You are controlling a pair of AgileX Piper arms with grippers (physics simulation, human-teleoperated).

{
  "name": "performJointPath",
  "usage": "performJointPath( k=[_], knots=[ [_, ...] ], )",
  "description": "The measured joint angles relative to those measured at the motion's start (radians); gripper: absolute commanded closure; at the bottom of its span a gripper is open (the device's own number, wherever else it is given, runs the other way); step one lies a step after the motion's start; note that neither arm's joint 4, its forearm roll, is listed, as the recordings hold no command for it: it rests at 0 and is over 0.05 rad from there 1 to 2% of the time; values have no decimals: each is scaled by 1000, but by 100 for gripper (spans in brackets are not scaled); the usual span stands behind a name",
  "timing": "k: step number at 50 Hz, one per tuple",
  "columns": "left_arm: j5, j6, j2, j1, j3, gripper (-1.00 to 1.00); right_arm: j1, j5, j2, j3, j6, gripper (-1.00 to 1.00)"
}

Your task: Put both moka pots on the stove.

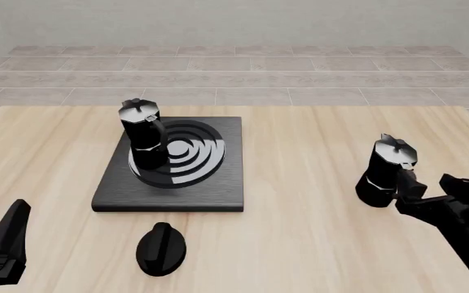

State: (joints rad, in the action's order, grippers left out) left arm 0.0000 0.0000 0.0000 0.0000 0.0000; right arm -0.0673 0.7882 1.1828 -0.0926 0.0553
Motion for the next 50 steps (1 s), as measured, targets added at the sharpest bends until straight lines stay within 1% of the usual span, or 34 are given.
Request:
performJointPath(
  k=[50],
  knots=[
    [0,0,0,0,0,-100,14,120,153,-29,-18,-100]
  ],
)
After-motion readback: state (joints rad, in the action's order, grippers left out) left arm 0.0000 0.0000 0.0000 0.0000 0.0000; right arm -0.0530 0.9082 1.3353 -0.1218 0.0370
